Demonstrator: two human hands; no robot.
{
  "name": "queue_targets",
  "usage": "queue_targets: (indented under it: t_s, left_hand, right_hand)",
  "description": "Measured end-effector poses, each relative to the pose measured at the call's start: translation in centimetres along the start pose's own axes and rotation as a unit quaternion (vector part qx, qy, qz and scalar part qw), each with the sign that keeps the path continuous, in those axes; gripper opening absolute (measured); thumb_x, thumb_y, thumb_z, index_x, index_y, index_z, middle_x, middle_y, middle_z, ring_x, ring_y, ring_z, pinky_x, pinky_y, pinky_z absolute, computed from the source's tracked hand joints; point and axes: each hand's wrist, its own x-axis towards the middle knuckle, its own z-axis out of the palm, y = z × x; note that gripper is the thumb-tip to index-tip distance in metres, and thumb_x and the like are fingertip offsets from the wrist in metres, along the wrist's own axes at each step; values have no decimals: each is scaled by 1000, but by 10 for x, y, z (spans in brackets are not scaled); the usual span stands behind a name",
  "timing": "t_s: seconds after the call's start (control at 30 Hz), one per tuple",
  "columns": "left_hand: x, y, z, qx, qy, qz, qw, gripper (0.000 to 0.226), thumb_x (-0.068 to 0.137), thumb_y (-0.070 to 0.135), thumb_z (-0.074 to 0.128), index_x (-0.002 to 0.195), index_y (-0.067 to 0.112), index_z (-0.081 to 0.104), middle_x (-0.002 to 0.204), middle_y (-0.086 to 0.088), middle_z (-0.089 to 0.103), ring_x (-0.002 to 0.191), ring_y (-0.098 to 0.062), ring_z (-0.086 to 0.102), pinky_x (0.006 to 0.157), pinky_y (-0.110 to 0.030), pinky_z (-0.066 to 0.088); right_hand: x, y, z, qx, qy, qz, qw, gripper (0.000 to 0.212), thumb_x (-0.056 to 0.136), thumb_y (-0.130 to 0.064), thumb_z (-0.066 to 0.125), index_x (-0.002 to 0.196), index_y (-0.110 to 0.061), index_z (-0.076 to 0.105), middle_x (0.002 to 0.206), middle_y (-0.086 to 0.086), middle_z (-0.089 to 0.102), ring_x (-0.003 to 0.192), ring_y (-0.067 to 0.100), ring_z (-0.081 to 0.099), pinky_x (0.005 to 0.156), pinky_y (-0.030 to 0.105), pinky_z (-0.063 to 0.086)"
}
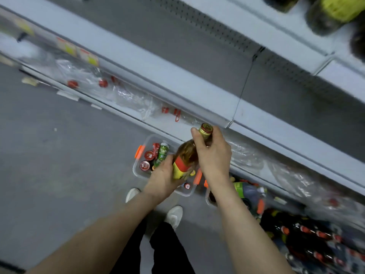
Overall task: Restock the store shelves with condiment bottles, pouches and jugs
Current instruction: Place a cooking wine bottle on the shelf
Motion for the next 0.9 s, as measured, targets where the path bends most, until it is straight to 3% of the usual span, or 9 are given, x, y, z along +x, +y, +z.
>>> queue_targets:
  t_s: [0.1,0.2,0.27,0.37,0.47,0.5,0.63,0.8,0.9]
  left_hand:
    - [-17,30,-24,8,-8,21,1000,75,69,31,86,130,17,45,121,-5,65,107,-26,63,79,-26,42]
    - [-19,56,-53,19,-48,45,998,74,72,30,84,132,18,43,121,-2,65,106,-20,62,78,-20,37]
    - [-22,73,-73,-11,-91,39,995,76,75,23,84,137,18,40,122,2,64,106,-11,63,84,-19,44]
    - [-30,99,-98,-116,-161,39,979,74,78,5,81,139,13,40,116,5,66,100,0,66,84,-16,52]
    - [-38,129,-121,-174,-199,59,963,72,81,0,78,139,18,41,124,-4,66,113,-14,65,95,-38,55]
    - [-39,140,-127,-175,-208,77,959,72,81,2,78,140,20,41,126,-3,65,115,-14,64,97,-40,54]
    - [-40,182,-148,-173,-232,137,947,73,82,5,78,142,25,41,129,-2,65,120,-14,61,97,-39,54]
    - [-35,225,-170,-160,-236,192,939,70,82,4,77,140,20,42,128,-5,65,120,-16,61,98,-36,53]
    - [-29,248,-182,-127,-218,222,942,72,81,10,80,139,27,42,129,3,63,119,-12,61,93,-30,54]
  right_hand:
    - [-8,-30,-33,64,5,13,998,35,87,-62,65,82,-29,54,75,-12,64,74,-1,59,65,22,41]
    - [-10,-55,-61,187,-11,67,980,21,88,-50,71,89,-29,66,88,-11,71,86,4,66,76,22,52]
    - [-15,-65,-79,235,-40,71,968,9,94,-34,69,98,-26,70,97,-7,73,94,10,68,79,17,53]
    - [-27,-72,-103,269,-96,66,956,17,95,-20,68,112,-24,69,106,-9,74,101,7,69,84,18,55]
    - [-39,-72,-128,277,-158,70,945,32,92,-22,72,123,-30,64,115,-13,73,108,4,68,87,21,56]
    - [-41,-71,-135,271,-175,68,944,38,90,-23,75,126,-30,63,118,-13,73,110,4,67,87,21,55]
    - [-46,-75,-155,234,-202,61,949,57,82,-22,83,134,-27,59,123,-8,72,116,7,65,99,30,54]
    - [-38,-95,-178,205,-154,15,966,57,78,-23,85,129,-31,61,117,-11,73,110,9,68,96,33,55]
    - [-28,-110,-192,175,-118,-25,977,50,78,-27,85,121,-40,62,113,-17,72,106,-1,66,84,15,53]
